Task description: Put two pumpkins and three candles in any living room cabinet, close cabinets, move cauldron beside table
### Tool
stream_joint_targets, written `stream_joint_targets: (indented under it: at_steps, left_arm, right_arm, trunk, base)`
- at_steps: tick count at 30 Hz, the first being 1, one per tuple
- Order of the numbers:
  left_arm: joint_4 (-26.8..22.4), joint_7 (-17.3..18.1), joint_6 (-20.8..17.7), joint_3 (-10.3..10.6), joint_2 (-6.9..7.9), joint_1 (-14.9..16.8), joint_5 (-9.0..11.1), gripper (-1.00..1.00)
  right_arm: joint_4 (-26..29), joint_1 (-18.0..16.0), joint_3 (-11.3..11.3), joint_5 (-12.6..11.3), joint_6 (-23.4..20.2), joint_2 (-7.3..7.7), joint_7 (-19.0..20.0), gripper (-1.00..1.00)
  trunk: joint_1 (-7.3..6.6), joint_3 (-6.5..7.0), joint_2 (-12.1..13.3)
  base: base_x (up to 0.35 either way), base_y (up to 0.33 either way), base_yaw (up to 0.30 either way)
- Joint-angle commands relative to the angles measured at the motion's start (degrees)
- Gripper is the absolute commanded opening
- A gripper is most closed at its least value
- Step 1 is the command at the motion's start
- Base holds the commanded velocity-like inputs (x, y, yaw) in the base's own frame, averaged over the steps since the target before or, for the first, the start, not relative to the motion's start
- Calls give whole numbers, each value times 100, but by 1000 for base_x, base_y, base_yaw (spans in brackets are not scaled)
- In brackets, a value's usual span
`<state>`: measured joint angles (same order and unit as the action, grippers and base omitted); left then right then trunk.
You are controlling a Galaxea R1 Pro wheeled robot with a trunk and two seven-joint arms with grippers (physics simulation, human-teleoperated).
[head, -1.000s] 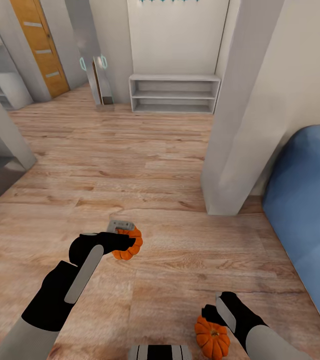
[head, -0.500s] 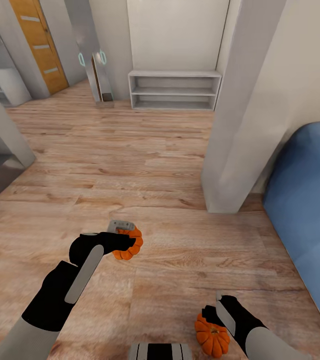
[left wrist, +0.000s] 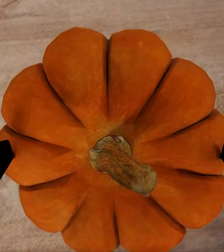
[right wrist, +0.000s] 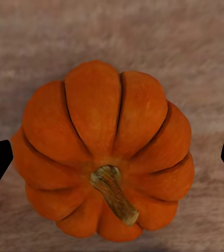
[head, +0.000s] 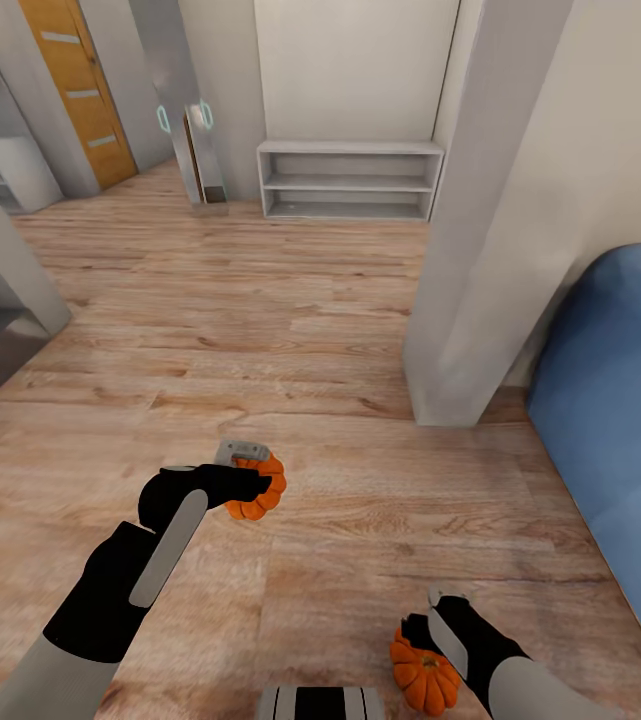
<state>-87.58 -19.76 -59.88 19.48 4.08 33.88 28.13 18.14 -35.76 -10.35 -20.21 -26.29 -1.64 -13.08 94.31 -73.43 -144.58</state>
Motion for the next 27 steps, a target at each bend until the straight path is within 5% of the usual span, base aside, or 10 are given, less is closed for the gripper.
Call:
stream_joint_targets:
  at_steps: [1, 27]
  left_arm:
    - [-5, -63, -12, 12, 5, 5, 52, -100]
    - [-5, -63, -12, 12, 4, 5, 52, -100]
  right_arm:
    - [-4, -1, -46, -61, -15, 4, -46, 100]
    - [-25, 1, -55, -56, 10, -10, -46, 100]
  trunk:
    - [-1, -4, -2]
    - [-1, -4, -2]
  base:
    - [0, 0, 0]
    - [-55, 11, 0]
